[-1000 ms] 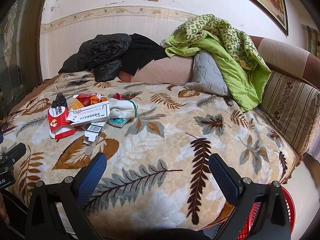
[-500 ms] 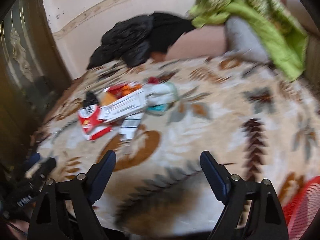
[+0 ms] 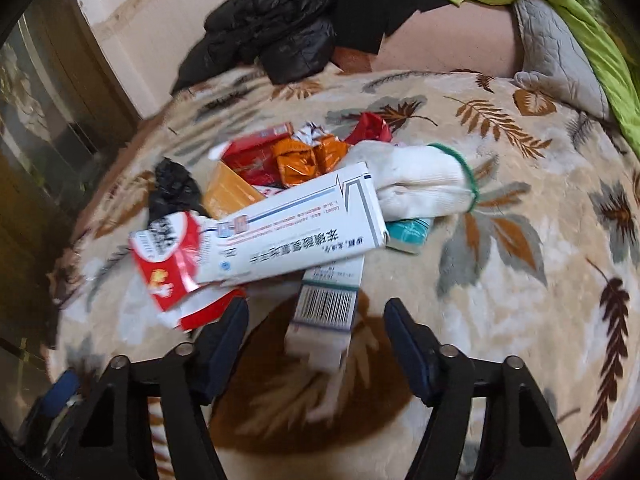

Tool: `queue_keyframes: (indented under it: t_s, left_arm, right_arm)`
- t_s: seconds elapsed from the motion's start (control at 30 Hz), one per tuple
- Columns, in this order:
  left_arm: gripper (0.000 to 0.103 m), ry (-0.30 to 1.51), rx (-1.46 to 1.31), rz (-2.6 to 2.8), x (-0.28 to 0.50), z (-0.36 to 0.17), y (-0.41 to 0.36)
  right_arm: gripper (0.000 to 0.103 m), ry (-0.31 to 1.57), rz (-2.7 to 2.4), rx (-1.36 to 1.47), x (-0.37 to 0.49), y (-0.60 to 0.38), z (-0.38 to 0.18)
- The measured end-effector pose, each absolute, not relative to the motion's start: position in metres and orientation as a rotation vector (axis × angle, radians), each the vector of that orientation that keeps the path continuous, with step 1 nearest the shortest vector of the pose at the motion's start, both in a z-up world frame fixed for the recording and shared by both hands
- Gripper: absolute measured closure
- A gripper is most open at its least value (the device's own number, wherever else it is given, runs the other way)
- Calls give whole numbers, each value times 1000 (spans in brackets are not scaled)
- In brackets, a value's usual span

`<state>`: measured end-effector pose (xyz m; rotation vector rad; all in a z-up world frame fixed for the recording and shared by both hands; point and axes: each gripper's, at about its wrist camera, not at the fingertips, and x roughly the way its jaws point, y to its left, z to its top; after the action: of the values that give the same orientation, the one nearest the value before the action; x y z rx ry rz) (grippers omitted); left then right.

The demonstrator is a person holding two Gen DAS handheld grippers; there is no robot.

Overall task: Collect trash
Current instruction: 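Grasp the red snack wrapper with the left tool while the right tool grasps the white-blue medicine box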

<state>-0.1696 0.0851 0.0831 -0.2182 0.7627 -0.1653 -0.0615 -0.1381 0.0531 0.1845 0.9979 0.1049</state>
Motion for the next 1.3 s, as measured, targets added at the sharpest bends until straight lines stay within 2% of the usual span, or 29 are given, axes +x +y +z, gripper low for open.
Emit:
queue_keyframes:
  t_s: [0.03, 0.07, 0.23, 0.3, 0.47, 0.63, 0.67, 0.7, 0.73, 0.77, 0.8, 0.93, 1.0, 1.03, 1.07, 1.1, 1.3]
  left_arm:
    - [25, 766, -223, -169, -167, 83, 86]
    - [25, 771, -228, -172, -164, 83, 86]
    - [26, 798, -279, -182, -138, 79, 90]
    - [31, 819, -317, -184, -122, 77, 91]
    - [32, 883, -411, -208, -80, 65, 87]
    - [32, 915, -446, -202, -45, 51, 71]
    - [36, 920, -452, -214, -41, 49, 67]
    - [51, 929, -441, -219, -37, 46, 61]
    - [60, 933, -430, -213, -35, 44, 58]
    - [63, 942, -428, -218, -34, 41, 56]
    - [73, 949, -433, -229, -34, 39, 54]
    - [78, 904, -407, -259, -42, 46, 53]
    - [84, 880, -387, -278, -53, 52, 50]
    - [85, 870, -374, -287, -57, 54, 48]
    - [88, 859, -353, -294, -63, 57, 45]
    - [91, 835, -315, -294, -71, 63, 42]
    - [91, 752, -223, -302, -100, 82, 35]
  right_arm:
    - [58, 1010, 109, 192, -59, -140, 49]
    - [63, 1023, 110, 211, -58, -143, 45]
    - [65, 971, 91, 233, -80, -167, 57]
    - [65, 949, 78, 256, -98, -182, 62]
    - [67, 919, 62, 320, -140, -210, 65]
    - [67, 893, 72, 330, -147, -217, 70]
    - [67, 895, 76, 326, -147, -217, 69]
    - [67, 900, 79, 325, -147, -216, 67]
    - [67, 904, 83, 325, -146, -215, 66]
    - [67, 903, 84, 323, -145, -215, 66]
    - [67, 896, 86, 319, -144, -214, 66]
    - [67, 873, 95, 312, -145, -210, 70]
    - [67, 861, 100, 309, -145, -209, 72]
    - [72, 848, 104, 301, -146, -207, 74]
    - [81, 837, 111, 294, -147, -206, 76]
    - [82, 825, 116, 286, -148, -204, 79]
    - [88, 799, 123, 231, -154, -194, 83]
